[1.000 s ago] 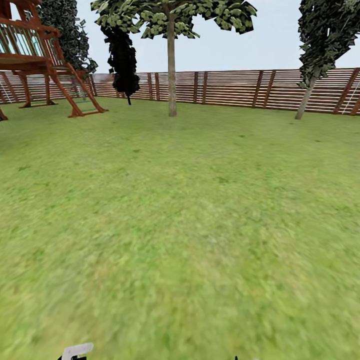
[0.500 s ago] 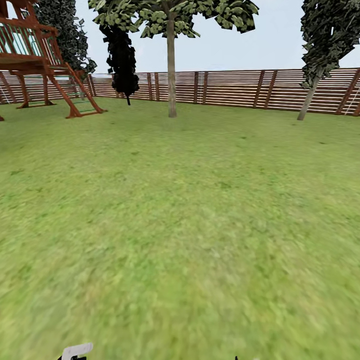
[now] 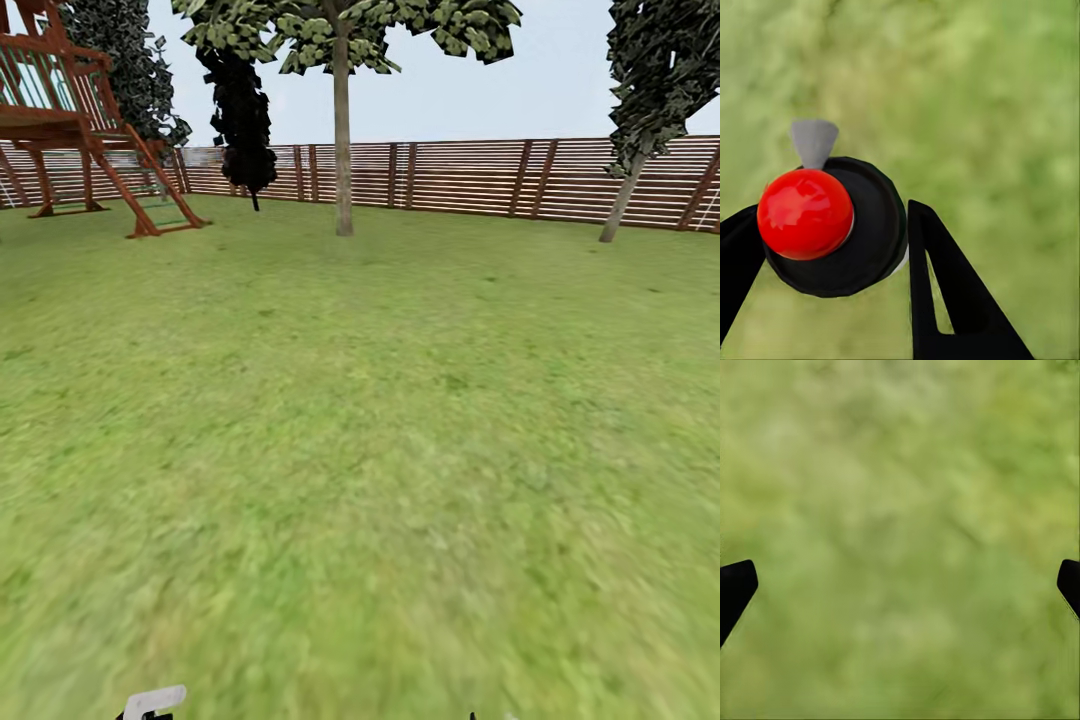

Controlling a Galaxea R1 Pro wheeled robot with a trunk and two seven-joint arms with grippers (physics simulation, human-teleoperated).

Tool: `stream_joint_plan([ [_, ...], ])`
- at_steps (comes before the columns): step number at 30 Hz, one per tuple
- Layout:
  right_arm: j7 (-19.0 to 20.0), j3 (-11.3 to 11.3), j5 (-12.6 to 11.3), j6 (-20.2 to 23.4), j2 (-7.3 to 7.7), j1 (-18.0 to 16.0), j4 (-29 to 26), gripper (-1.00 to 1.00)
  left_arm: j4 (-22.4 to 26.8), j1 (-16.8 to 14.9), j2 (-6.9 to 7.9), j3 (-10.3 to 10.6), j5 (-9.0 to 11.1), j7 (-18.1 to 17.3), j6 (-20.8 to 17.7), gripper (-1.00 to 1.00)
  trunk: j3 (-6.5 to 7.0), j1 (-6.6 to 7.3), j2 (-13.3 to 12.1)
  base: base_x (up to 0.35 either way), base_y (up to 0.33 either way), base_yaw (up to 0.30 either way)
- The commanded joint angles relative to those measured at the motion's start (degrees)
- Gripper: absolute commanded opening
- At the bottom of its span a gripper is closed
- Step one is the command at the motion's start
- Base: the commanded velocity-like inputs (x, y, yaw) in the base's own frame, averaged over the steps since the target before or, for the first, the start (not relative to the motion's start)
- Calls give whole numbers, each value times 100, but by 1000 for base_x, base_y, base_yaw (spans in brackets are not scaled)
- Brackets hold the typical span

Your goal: In the garden, pick up the pesticide atomizer on the floor and spray pesticide onto both trees until each tree trunk is fully covered.

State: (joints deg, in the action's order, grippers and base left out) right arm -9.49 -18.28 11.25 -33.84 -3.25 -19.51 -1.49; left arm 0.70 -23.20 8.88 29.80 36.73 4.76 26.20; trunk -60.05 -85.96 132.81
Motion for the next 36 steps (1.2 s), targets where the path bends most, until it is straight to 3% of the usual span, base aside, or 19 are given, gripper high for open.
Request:
stream_joint_plan([
  [1,0,0,0,0,0,0,0,100,0,0,0,0,1,1,-1,-100,0,0,0,339,0,0],
  [36,0,0,0,0,0,0,0,100,0,0,0,0,1,2,-1,-100,0,0,0,339,0,0],
])
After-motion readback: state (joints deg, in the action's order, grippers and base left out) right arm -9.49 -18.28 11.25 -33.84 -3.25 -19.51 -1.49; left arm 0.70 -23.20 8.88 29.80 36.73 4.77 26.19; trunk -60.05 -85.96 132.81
